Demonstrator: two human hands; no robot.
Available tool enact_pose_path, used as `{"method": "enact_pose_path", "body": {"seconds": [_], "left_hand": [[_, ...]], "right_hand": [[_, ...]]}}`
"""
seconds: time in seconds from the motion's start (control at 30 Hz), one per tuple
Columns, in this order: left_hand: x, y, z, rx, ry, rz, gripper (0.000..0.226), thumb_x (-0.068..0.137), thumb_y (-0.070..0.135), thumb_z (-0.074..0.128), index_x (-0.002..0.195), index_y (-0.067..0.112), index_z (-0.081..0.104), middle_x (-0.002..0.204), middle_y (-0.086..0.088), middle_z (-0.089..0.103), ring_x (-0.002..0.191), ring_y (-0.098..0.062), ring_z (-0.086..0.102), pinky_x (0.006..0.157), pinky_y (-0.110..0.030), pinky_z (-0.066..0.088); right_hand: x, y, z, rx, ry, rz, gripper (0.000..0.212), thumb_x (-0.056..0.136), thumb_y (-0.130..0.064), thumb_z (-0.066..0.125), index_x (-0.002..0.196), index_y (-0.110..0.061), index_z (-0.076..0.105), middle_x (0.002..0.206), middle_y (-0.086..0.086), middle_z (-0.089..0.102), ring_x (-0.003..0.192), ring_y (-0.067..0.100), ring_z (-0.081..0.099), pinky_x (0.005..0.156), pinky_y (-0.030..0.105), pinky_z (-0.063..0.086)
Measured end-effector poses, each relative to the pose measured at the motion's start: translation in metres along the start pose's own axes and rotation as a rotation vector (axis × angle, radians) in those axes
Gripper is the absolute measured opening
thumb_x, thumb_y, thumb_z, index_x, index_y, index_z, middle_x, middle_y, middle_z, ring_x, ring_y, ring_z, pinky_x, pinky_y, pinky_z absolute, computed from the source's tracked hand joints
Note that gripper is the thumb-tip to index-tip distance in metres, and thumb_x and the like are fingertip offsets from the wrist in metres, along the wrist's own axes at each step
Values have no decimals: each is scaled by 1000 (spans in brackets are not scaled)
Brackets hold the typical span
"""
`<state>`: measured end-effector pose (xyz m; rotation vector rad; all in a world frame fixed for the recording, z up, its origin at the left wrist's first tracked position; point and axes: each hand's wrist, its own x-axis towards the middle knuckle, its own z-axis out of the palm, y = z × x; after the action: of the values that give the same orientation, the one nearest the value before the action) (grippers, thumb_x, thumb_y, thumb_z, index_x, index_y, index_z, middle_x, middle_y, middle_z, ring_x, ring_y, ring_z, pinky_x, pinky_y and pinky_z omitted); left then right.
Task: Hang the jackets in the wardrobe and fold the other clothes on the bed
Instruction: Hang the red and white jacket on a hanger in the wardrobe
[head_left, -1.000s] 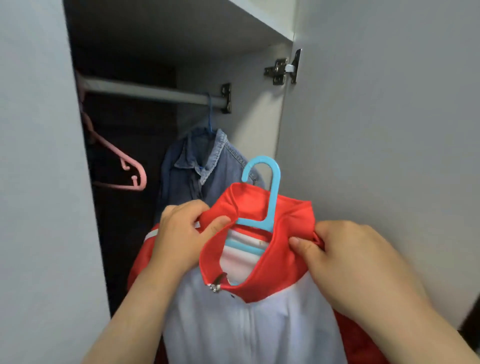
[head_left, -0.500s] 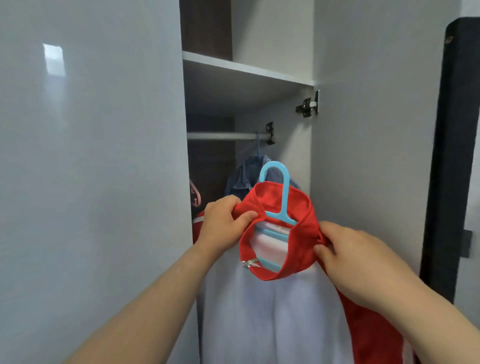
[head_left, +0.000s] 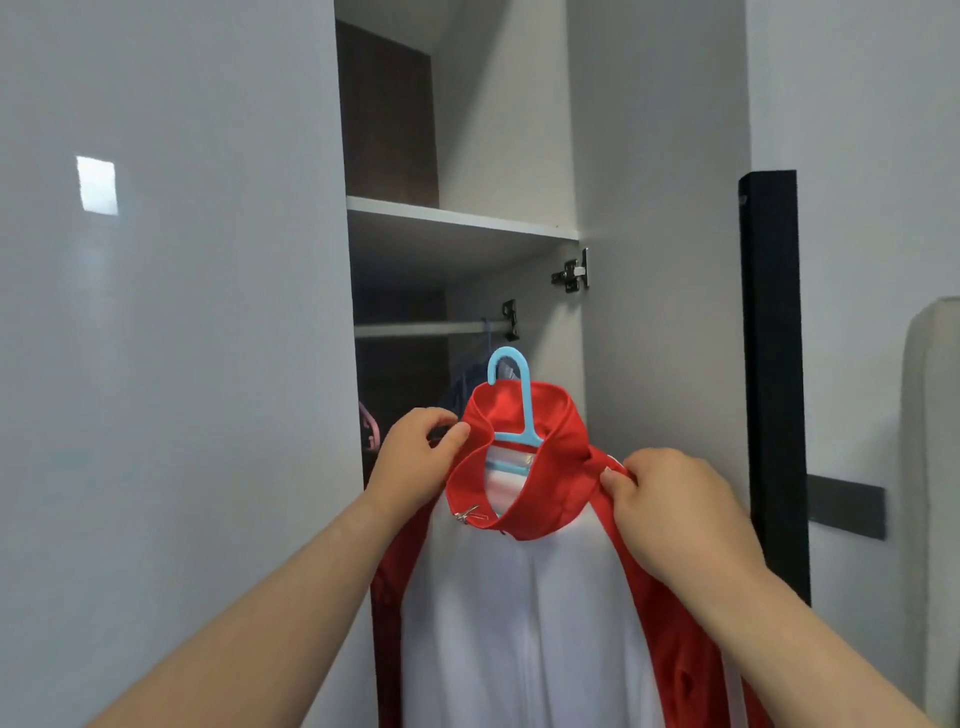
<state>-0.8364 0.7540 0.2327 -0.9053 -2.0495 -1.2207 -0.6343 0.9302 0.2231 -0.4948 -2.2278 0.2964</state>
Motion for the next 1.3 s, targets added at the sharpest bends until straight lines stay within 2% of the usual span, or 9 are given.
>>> {"method": "enact_pose_path", "body": {"seconds": [0.13, 0.3, 0.43, 0.57, 0.73, 0.93, 1.07, 1.23, 1.3], "left_hand": [[21, 4, -11, 60, 84, -65, 22, 96, 22, 50, 77, 26, 62, 83, 9, 63, 81, -9, 59, 65, -17, 38], [44, 9, -21, 214, 103, -21, 21, 96, 21, 52, 77, 25, 61, 81, 12, 60, 77, -5, 57, 62, -10, 34], [74, 12, -23, 379, 160, 123, 16, 96, 23, 55, 95, 22, 71, 91, 9, 66, 84, -5, 57, 73, -15, 42], [109, 12, -16, 357, 199, 67, 28, 97, 28, 55, 121, 20, 66, 118, 3, 67, 111, -12, 59, 88, -21, 41], [161, -3, -4, 582, 310, 28, 53, 96, 42, 54, 143, 20, 45, 152, -2, 41, 145, -24, 31, 116, -41, 26], [213, -45, 17, 701, 336, -136, 63, 94, 43, 52, 148, 13, 37, 157, -9, 33, 147, -28, 24, 119, -42, 20], [235, -77, 30, 888, 303, -78, 62, 94, 39, 51, 147, 9, 37, 159, -13, 27, 149, -31, 16, 120, -45, 9], [273, -87, 37, 925, 247, -166, 63, 98, 38, 45, 152, 13, 25, 162, -9, 17, 151, -29, 7, 120, -46, 3], [282, -94, 37, 965, 190, -231, 60, 99, 38, 41, 152, 15, 26, 159, -7, 28, 149, -28, 14, 120, -47, 2]], "right_hand": [[15, -3, 4, -6, 54, 54, 42, 98, -45, 46, 64, -20, 44, 59, -9, 41, 51, 11, 33, 45, 28, 23], [37, -13, 18, 29, 12, 115, 43, 98, -46, 47, 64, -22, 40, 62, -8, 44, 59, 21, 41, 53, 29, 31], [63, -21, 35, 85, 19, 155, 44, 96, -47, 51, 64, -18, 43, 80, 2, 65, 65, 28, 47, 58, 30, 35], [101, -26, 51, 160, 13, 199, 41, 94, -45, 54, 67, -15, 49, 81, 7, 66, 74, 33, 57, 60, 31, 38], [142, -40, 81, 270, 11, 293, 42, 93, -44, 56, 64, -16, 44, 80, 6, 63, 74, 32, 54, 62, 31, 38], [171, -54, 125, 336, 18, 328, 42, 94, -48, 53, 66, -18, 43, 90, 4, 67, 75, 31, 51, 63, 30, 38], [192, -62, 150, 365, 11, 306, 42, 94, -50, 52, 71, -16, 45, 95, 7, 69, 90, 33, 63, 64, 31, 38], [219, -65, 168, 352, 31, 262, 47, 93, -50, 55, 65, -16, 40, 90, 7, 68, 89, 34, 63, 63, 30, 36], [228, -65, 176, 353, 46, 243, 47, 92, -50, 56, 64, -15, 42, 76, 4, 63, 80, 34, 59, 61, 30, 36]]}}
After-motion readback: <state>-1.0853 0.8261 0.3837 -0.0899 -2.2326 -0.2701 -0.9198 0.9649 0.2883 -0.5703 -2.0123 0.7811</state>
